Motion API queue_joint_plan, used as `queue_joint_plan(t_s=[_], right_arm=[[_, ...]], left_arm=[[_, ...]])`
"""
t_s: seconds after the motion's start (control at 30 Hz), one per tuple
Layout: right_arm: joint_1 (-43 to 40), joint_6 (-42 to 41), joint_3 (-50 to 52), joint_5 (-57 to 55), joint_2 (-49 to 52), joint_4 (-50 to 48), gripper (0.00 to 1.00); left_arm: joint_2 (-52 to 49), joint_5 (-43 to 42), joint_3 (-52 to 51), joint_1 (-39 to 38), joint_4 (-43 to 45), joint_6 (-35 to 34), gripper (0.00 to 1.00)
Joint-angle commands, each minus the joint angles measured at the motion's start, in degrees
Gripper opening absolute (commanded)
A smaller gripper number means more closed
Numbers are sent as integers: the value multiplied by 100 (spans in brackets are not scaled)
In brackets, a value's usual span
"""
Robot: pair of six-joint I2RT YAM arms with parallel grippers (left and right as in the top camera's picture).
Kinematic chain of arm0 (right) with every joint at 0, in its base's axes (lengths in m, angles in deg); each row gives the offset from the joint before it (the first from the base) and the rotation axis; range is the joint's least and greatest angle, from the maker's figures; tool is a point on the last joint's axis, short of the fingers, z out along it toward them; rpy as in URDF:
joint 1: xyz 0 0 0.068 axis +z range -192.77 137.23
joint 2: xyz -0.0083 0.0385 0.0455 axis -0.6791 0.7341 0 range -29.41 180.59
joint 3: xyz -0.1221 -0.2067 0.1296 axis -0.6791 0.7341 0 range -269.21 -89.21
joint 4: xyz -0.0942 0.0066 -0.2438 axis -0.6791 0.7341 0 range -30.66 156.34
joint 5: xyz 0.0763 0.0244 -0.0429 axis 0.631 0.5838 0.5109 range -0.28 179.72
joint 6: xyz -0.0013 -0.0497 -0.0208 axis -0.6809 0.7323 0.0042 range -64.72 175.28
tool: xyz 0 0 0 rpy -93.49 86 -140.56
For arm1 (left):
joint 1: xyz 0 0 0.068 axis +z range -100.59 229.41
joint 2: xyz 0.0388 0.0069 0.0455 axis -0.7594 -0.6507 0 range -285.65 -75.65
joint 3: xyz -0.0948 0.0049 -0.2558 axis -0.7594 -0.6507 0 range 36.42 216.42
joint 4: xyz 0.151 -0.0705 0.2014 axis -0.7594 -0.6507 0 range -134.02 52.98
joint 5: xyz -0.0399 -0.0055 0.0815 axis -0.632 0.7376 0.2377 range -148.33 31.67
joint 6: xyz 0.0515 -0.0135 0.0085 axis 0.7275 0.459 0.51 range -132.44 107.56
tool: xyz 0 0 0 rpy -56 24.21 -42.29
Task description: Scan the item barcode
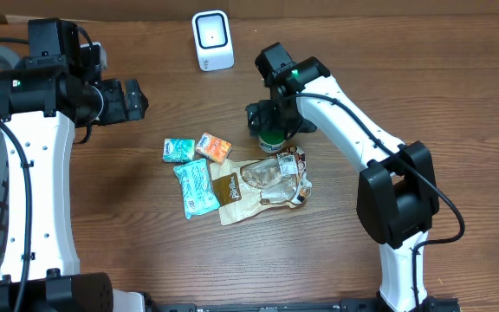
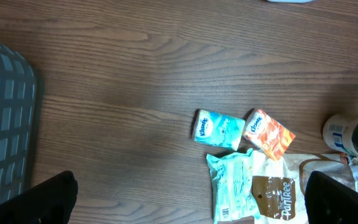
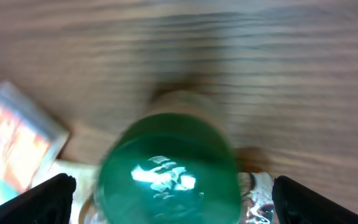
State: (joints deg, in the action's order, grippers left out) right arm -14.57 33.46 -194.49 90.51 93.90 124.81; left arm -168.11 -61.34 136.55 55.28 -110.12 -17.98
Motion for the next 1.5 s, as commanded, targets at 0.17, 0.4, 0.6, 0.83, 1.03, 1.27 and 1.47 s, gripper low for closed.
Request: queue_joint_plan(t_s=[0.17, 0.4, 0.6, 0.83, 1.03, 1.27, 1.47], right_arm=[[68, -977, 407, -417, -7, -323, 87], [55, -361, 387, -413, -11, -323, 44], [55, 380, 39, -415, -37, -79, 41], [76, 2159, -608, -160, -63, 35, 48], [111, 4822, -621, -52, -61, 149, 38], [109, 6784, -612, 133, -61, 225, 39], [98, 7525, -605, 365, -37, 271, 44]], left_arm=[[66, -42, 127, -26, 4, 68, 100], [66, -42, 127, -26, 4, 68, 99], [66, -42, 127, -26, 4, 68, 99], [66, -44, 127, -26, 4, 68, 100], [66, -42, 127, -26, 4, 68, 99], [66, -44, 127, -26, 4, 68, 100], [66, -42, 127, -26, 4, 68, 100]])
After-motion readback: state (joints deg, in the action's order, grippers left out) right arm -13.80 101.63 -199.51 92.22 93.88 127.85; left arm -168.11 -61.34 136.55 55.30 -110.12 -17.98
